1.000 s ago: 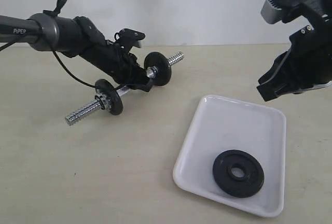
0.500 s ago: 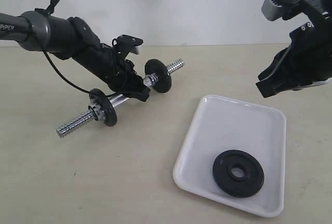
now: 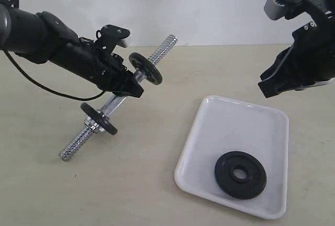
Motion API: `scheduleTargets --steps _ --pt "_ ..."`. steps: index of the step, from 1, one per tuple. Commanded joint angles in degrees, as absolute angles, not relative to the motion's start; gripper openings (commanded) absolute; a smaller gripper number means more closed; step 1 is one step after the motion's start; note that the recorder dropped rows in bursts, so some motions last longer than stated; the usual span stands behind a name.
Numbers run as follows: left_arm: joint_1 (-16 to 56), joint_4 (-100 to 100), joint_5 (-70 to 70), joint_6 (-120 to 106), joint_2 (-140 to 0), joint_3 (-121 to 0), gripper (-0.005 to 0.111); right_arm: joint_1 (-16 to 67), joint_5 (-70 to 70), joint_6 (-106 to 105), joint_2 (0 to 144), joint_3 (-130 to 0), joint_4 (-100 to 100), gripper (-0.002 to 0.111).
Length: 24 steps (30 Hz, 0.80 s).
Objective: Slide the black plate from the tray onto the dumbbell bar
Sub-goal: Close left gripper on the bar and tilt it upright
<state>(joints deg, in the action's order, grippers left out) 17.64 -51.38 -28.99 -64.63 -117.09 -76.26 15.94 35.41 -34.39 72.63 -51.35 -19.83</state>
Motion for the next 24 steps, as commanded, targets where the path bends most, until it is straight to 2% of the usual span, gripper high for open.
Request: scheduleTargets --steps 1,24 --pt "17.8 -56.8 -26.7 -65.2 -110.9 -76.6 0.004 15.9 35.0 -34.6 72.7 -51.3 -19.9 0.003" --pt "17.9 -59.5 -26.6 -65.2 -98.1 -65.3 0.004 15.9 35.2 -35.2 72.7 -51.3 -18.4 0.003"
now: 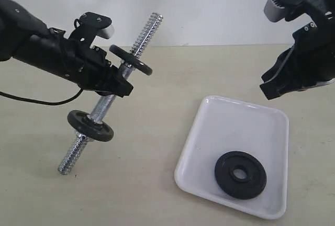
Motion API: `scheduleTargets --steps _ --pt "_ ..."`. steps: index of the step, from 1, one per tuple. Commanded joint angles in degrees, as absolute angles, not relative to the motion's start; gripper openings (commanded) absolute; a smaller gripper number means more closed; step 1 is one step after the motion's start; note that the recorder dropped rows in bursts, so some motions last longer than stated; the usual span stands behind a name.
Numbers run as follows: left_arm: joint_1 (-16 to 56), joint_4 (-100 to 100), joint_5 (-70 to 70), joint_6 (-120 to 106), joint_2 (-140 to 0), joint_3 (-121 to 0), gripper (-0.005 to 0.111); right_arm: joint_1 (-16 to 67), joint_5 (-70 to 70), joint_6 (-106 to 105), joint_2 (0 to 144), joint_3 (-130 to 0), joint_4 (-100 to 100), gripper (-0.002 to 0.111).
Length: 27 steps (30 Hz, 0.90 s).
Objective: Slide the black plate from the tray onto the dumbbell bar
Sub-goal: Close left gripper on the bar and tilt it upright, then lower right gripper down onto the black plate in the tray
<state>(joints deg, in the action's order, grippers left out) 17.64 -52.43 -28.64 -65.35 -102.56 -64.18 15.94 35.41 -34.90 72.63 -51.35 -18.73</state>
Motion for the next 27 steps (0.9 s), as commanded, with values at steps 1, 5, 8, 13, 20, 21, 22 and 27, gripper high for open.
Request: scheduleTargets --steps 1,5,8,13,20,21,22,27 --pt "18.1 -59.5 -26.9 -65.2 -98.0 -65.0 0.004 15.9 35.2 -35.2 72.7 -51.3 -18.4 0.003" --pt "18.9 -59.5 -26.6 -65.2 -98.0 -63.2 0.004 15.9 35.3 -35.2 74.5 -51.3 -18.4 0.003" --pt "20.1 -59.5 -25.6 -65.3 -98.0 -61.8 0.004 15.9 35.3 -35.2 76.7 -51.3 -18.8 0.003" --pt "21.9 -59.8 -24.5 -65.5 -98.0 -60.1 0.004 15.9 33.8 -35.2 79.6 -51.3 -18.8 0.003" --pt "22.5 -60.7 -21.8 -65.6 -97.0 -56.5 0.004 15.9 33.2 -36.1 80.0 -51.3 -18.8 0.003" --pt "22.5 -60.7 -21.7 -65.7 -96.7 -56.1 0.004 15.9 33.4 -36.1 80.1 -51.3 -18.8 0.003" --pt "22.5 -60.7 -21.2 -66.0 -96.4 -55.9 0.004 15.9 33.5 -36.2 80.1 -51.3 -18.8 0.003" --pt "22.5 -60.7 -19.2 -66.7 -94.3 -55.3 0.004 15.9 34.7 -36.5 80.5 -51.3 -18.9 0.003"
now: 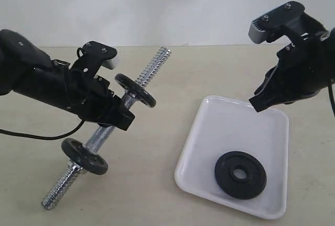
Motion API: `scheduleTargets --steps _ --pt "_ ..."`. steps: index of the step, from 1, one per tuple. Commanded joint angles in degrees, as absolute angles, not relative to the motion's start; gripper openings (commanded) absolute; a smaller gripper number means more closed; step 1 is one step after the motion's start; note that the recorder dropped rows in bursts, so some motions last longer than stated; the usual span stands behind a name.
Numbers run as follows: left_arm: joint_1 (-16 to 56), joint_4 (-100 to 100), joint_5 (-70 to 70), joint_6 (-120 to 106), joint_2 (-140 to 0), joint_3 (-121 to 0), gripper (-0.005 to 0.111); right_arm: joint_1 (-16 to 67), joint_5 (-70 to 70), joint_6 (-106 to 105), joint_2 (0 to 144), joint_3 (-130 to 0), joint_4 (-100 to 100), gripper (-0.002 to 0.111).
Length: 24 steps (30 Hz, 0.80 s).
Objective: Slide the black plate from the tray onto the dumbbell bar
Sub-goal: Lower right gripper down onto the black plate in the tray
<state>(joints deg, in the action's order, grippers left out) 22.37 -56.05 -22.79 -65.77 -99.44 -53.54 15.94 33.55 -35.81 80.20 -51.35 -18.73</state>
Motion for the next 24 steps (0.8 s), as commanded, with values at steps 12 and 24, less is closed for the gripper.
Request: scheduleTargets --steps 12,24 --pt "22.5 -60.6 -20.2 -66.7 -93.7 -53.7 0.004 15.9 42.6 -38.1 85.4 -51.3 -24.7 0.003" --pt "22.5 -60.6 -18.6 -67.0 -93.7 -53.7 0.004 20.8 38.5 -42.7 89.9 -46.6 -27.8 0.000"
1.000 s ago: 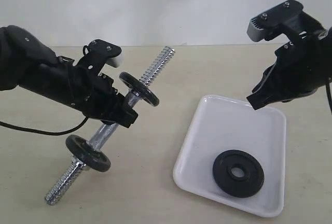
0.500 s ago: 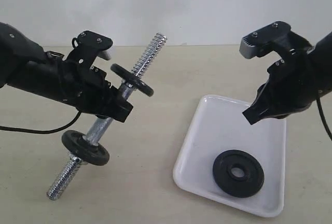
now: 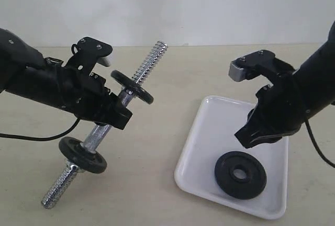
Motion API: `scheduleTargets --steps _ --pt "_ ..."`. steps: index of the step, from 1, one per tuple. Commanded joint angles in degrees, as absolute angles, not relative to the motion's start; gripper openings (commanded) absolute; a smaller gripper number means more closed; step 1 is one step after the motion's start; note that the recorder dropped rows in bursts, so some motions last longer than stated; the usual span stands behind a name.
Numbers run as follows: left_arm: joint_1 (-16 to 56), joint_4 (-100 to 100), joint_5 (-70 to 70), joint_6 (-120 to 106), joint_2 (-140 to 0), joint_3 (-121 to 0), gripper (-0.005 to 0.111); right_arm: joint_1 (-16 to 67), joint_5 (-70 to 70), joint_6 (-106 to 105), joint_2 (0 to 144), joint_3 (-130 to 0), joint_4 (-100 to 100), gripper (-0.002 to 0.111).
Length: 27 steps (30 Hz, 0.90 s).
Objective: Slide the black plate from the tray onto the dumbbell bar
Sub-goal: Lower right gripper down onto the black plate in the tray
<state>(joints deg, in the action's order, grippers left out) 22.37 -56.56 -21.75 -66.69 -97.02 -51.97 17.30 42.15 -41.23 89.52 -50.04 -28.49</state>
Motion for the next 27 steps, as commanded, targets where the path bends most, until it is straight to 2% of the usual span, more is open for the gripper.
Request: scheduleTargets --steps 1,8,24,27 --pt "22.5 -60.6 -18.6 -67.0 -93.7 -53.7 0.004 22.4 36.3 -42.6 89.9 -45.1 -26.6 0.000" --pt "22.5 -60.6 -18.4 -67.1 -93.7 -53.7 0.004 28.0 29.9 -40.5 89.8 -42.3 -25.4 0.000" --pt "22.5 -60.6 -18.0 -67.1 -93.7 -53.7 0.004 28.0 32.8 -33.2 89.8 -42.6 -15.1 0.000" --pt "22.5 -60.6 -18.0 -67.1 -93.7 -53.7 0.004 28.0 34.5 -32.3 89.8 -43.3 -15.3 0.007"
